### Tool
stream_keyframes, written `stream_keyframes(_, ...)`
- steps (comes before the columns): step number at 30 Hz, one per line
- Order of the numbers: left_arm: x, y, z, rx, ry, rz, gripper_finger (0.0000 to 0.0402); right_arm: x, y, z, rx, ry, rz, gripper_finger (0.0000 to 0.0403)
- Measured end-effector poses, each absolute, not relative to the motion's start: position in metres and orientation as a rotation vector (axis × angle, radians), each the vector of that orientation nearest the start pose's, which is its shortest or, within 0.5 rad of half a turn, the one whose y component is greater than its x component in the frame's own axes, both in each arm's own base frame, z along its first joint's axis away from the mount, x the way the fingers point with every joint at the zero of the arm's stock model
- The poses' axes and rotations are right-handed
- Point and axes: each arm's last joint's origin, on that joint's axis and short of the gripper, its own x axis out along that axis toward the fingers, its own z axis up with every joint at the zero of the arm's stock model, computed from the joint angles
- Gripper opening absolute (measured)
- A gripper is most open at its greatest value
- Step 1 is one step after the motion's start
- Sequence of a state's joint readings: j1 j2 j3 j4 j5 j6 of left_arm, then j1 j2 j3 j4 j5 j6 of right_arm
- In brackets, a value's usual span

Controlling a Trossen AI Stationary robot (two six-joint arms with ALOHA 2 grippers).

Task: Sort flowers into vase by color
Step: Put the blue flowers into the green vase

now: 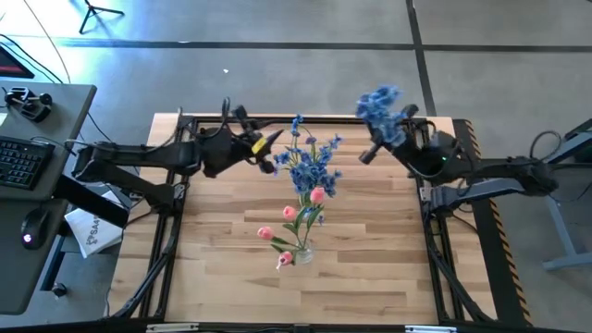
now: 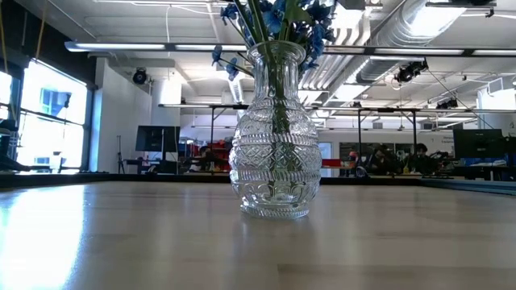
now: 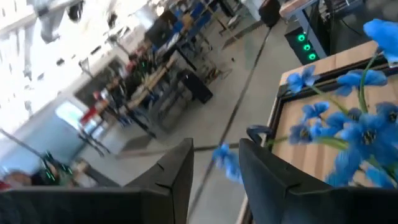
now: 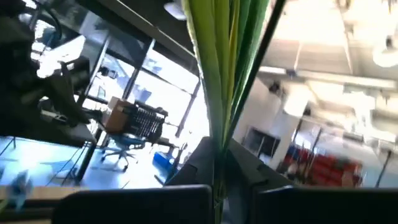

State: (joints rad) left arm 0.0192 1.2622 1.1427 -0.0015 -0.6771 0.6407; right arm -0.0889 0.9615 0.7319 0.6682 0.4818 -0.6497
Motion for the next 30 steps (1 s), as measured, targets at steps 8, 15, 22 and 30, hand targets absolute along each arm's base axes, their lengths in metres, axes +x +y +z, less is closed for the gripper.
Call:
stream_keyframes(8, 0.239, 0.028, 0.378, 0.471, 0.430, 0.647, 0.0119, 0.158, -0.037, 0.290, -0.251, -0.217, -0.633, 0.0001)
stream_keyframes(15, 0.225, 0.035, 0.356, 0.205, 0.550, 0.542, 0.0119, 0.153, -0.036, 0.235, -0.041, -0.378, -0.345, 0.0001)
stream_keyframes(22, 0.229, 0.034, 0.288, 0.075, 0.630, 0.514, 0.0120, 0.149, -0.031, 0.211, 0.000, -0.470, -0.181, 0.0000)
stream_keyframes(30, 0.230, 0.030, 0.213, -0.049, 0.494, 0.345, 0.0120, 0.181, -0.029, 0.213, -0.010, -0.456, -0.102, 0.0000)
